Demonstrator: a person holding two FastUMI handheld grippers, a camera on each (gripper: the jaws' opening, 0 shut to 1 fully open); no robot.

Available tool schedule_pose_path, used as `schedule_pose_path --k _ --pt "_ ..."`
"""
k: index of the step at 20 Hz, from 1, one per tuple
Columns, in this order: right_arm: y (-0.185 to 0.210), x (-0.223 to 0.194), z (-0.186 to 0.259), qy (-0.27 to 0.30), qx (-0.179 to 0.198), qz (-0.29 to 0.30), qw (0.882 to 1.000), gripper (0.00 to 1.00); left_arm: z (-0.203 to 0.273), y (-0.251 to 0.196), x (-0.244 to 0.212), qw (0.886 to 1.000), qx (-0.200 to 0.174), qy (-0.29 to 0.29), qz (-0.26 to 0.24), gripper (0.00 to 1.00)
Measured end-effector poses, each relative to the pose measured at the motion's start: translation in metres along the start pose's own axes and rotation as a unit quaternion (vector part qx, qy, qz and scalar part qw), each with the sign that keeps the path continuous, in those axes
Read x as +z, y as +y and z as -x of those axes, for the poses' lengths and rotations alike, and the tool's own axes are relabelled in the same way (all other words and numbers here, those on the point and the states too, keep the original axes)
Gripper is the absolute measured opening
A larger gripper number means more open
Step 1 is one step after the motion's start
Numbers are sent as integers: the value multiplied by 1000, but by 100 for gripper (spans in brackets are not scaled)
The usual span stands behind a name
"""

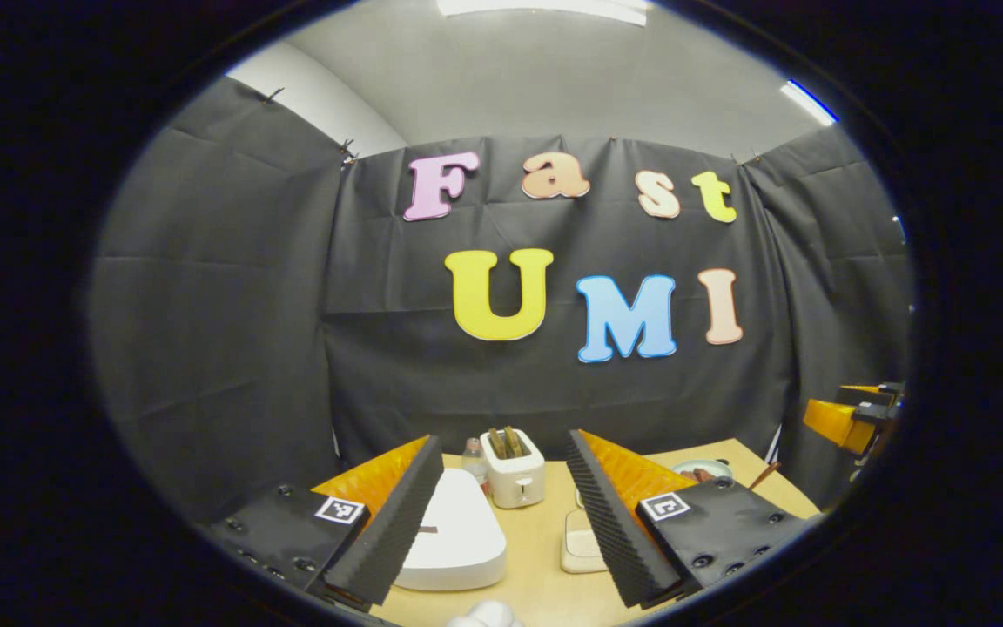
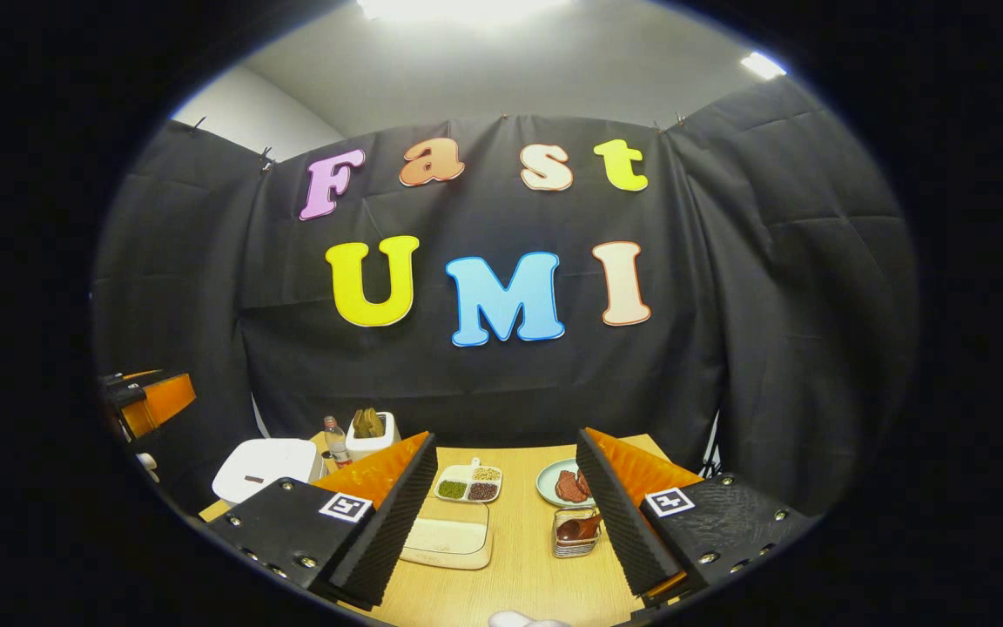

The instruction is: Close the left gripper, press the button to open the rice cooker; take a wooden spoon from the chopstick holder with the right hand, scoop a spoonful of rice and pour it into the rice cooker, then put the wooden spoon back into the chopstick holder.

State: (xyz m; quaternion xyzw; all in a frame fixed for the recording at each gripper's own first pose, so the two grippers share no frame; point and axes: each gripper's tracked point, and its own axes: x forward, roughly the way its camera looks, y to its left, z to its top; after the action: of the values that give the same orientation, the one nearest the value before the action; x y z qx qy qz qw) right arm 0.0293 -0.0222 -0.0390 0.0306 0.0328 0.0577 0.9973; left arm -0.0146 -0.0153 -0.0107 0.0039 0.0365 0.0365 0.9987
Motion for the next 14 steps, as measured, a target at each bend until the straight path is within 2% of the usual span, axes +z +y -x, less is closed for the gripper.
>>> schedule_pose_path --k 14 --pt "-6 6 1 -3 -2 3 1000 98 -2 -2 -4 1000 -3 8 -6 99"
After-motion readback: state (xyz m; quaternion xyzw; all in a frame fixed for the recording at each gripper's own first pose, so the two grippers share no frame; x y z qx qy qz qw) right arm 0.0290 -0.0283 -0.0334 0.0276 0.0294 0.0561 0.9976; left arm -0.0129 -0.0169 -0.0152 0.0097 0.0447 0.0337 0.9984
